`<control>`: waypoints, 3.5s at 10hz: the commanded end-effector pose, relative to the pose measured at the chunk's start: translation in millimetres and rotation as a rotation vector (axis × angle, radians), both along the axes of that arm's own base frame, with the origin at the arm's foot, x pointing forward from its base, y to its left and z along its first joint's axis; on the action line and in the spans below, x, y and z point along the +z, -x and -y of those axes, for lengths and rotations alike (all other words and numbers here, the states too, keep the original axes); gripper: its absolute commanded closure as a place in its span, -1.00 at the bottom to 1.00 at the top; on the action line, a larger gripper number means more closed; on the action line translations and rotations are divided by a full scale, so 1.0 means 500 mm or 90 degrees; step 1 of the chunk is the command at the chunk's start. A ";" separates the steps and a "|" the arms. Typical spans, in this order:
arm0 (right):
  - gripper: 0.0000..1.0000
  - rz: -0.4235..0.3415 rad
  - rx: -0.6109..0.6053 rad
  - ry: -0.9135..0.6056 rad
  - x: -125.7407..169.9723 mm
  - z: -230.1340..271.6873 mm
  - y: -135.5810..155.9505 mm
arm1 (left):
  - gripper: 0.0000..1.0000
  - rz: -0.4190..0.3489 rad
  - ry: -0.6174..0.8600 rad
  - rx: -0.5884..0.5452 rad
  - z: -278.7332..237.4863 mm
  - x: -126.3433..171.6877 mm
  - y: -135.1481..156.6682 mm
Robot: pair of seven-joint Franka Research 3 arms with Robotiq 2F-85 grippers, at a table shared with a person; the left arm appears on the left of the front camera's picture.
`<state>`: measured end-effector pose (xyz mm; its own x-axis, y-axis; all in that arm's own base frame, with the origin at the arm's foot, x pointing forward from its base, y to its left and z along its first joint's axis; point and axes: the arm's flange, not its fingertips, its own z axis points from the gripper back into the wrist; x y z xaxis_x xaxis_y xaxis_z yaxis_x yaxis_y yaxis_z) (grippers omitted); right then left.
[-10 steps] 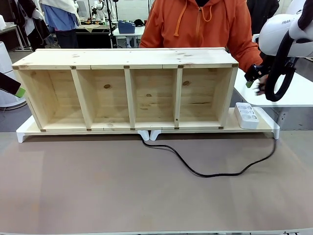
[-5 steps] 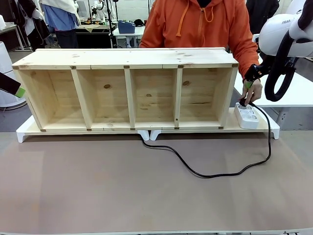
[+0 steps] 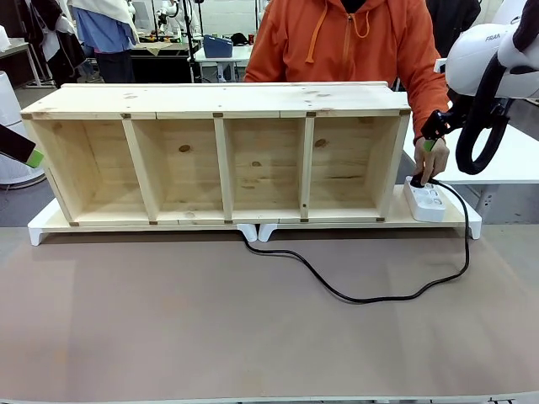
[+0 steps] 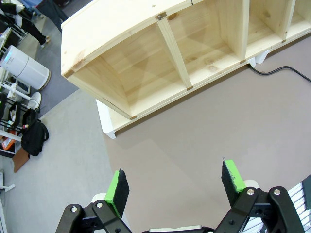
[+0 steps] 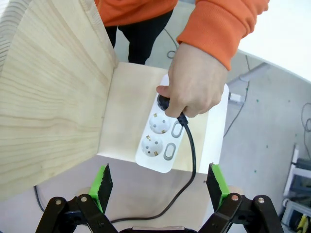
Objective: Perform cable management.
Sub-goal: Release the Power Cable when the human grasps it.
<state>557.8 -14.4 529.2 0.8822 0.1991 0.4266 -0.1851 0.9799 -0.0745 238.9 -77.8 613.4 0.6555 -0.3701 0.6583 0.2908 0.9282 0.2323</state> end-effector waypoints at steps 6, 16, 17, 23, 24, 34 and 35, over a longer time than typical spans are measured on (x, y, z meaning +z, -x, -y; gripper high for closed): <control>-1.00 -0.001 -0.004 -0.007 -0.001 0.003 0.000 | -1.00 0.002 0.002 0.002 0.001 0.000 -0.003; -1.00 -0.001 -0.004 -0.007 -0.001 0.003 0.000 | -1.00 0.002 0.002 0.002 0.001 0.000 -0.003; -1.00 -0.001 -0.004 -0.007 -0.001 0.003 0.000 | -1.00 0.002 0.002 0.002 0.001 0.000 -0.003; -1.00 -0.001 -0.004 -0.007 -0.001 0.003 0.000 | -1.00 0.002 0.002 0.002 0.001 0.000 -0.003; -1.00 -0.001 -0.004 -0.007 -0.001 0.003 0.000 | -1.00 0.002 0.002 0.002 0.001 0.000 -0.003; -1.00 -0.001 -0.004 -0.007 -0.001 0.003 0.000 | -1.00 0.002 0.002 0.002 0.001 0.000 -0.003; -1.00 -0.001 -0.004 -0.007 -0.001 0.003 0.000 | -1.00 0.002 0.002 0.002 0.001 0.000 -0.003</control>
